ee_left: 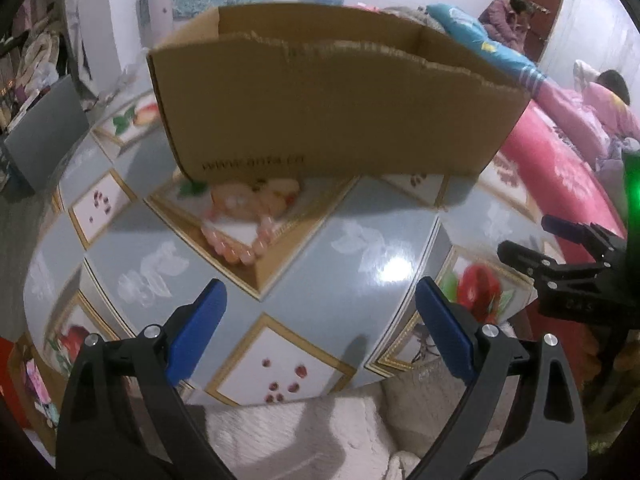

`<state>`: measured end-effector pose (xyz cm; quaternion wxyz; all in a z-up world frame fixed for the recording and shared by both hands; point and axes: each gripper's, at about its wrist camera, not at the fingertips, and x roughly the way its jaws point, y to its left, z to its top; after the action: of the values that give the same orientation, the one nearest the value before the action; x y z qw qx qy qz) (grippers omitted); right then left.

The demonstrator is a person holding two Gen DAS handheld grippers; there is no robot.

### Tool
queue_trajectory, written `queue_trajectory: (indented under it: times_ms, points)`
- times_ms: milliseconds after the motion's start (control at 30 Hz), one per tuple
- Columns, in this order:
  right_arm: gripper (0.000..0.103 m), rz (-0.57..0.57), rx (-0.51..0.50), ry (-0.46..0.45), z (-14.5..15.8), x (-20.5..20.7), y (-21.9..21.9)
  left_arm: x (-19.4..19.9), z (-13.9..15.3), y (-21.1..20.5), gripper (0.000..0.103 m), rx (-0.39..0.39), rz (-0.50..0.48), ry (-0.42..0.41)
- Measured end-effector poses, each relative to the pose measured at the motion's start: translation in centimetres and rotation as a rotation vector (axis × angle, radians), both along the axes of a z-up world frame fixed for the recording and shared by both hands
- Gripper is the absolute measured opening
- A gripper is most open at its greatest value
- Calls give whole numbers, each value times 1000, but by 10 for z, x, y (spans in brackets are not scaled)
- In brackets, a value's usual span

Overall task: Organize jewelry
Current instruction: 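Move the left gripper to the pink bead bracelet beside the box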

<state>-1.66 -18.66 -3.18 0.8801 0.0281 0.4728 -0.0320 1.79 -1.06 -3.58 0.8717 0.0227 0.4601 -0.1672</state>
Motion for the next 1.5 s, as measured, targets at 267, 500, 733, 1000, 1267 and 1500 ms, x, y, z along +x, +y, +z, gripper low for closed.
queue_trajectory:
  times_ms: [267, 500, 733, 1000, 1267, 1500]
  points:
    - [97, 30, -13, 9, -11, 12, 5, 8, -17, -13, 91, 73, 71, 52]
    - [97, 41, -12, 15, -13, 14, 4, 10, -22, -24, 93, 147, 89, 53]
    - [97, 41, -7, 39, -13, 20, 1, 13, -23, -25, 95, 144, 127, 74]
    - [97, 48, 1, 62, -14, 24, -1, 15, -23, -24, 95, 143, 133, 71]
    - [97, 65, 4, 73, -13, 25, -2, 11, -23, -25, 95, 141, 143, 65]
    - [97, 62, 4, 81, -14, 25, -3, 13, -23, -25, 95, 142, 145, 67]
